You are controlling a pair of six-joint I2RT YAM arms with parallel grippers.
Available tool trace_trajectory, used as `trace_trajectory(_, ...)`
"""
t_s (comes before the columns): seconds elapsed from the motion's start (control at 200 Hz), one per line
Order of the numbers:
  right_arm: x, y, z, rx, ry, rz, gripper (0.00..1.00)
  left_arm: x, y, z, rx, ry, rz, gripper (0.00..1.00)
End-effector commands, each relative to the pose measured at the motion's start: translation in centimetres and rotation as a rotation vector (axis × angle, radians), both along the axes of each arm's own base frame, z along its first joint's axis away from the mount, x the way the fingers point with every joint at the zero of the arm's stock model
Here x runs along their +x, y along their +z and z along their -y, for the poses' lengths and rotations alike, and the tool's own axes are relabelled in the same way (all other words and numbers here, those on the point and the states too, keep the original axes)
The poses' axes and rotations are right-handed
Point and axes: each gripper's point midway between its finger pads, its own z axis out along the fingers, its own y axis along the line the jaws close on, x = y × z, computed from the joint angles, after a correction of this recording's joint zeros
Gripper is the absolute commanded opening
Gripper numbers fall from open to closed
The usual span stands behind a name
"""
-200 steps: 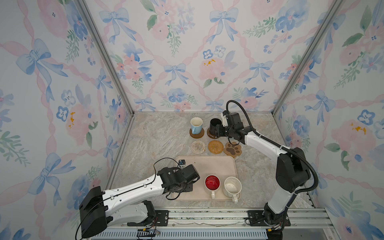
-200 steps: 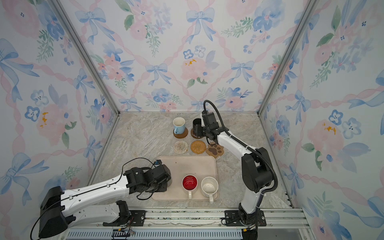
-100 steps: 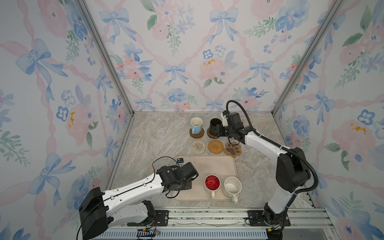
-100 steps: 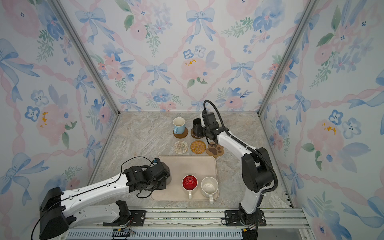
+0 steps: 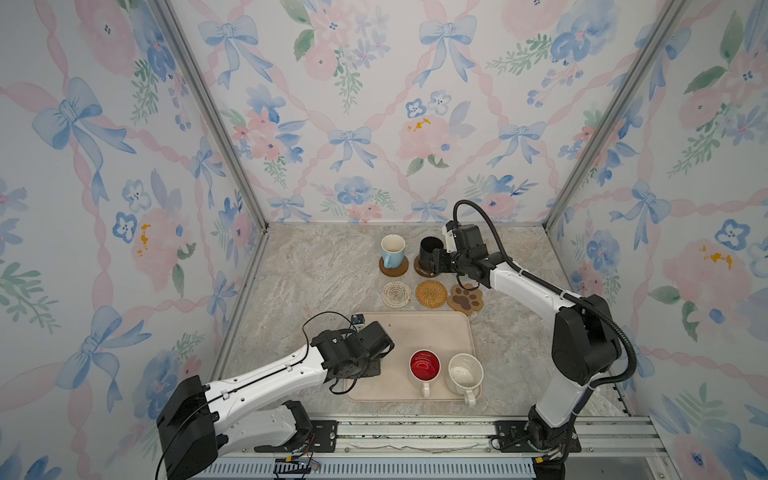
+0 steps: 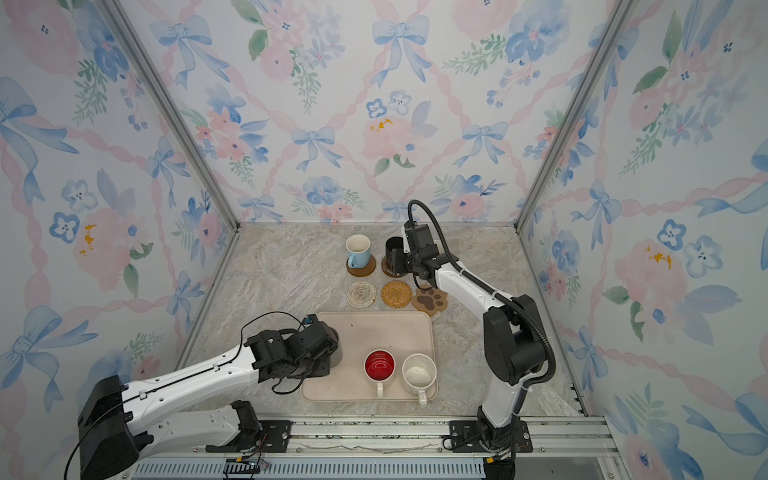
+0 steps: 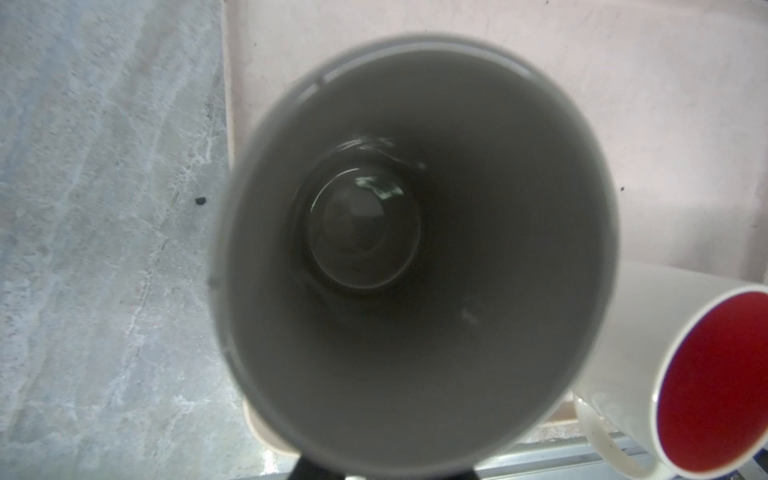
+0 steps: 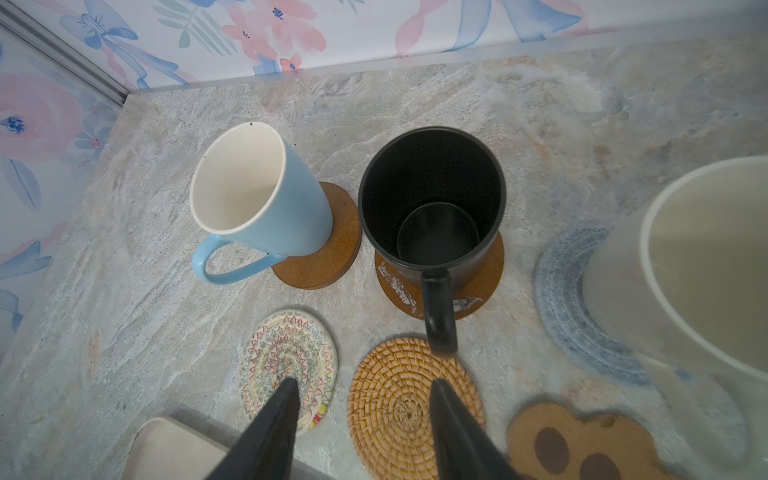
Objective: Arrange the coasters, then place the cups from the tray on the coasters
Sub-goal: 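Lift the grey mug off the tray with the left gripper toward the coasters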
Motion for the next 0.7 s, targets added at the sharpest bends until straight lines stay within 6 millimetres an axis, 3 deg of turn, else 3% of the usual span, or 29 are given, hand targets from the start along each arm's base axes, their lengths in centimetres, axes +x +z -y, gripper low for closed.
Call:
trace_trajectory(0.0, -0.2, -0.9, 0.5, 0.001, -0.011, -0.037, 0.54, 0.3, -0.7, -1.0, 0.063, -0.013, 0.004, 0.26)
trace_trajectory(0.43, -0.1, -1.0, 0.7, 0.002, -0.014, -0.041, 0.54, 1.5, -0.6, -0.9, 0.098, -0.005, 0.026, 0.25)
trace_trajectory(0.695, 0.0, -1.1, 0.9, 0.0, -0.016, -0.042, 0.53, 1.7, -1.0, -0.3, 0.084, -0.01, 0.03, 0.16)
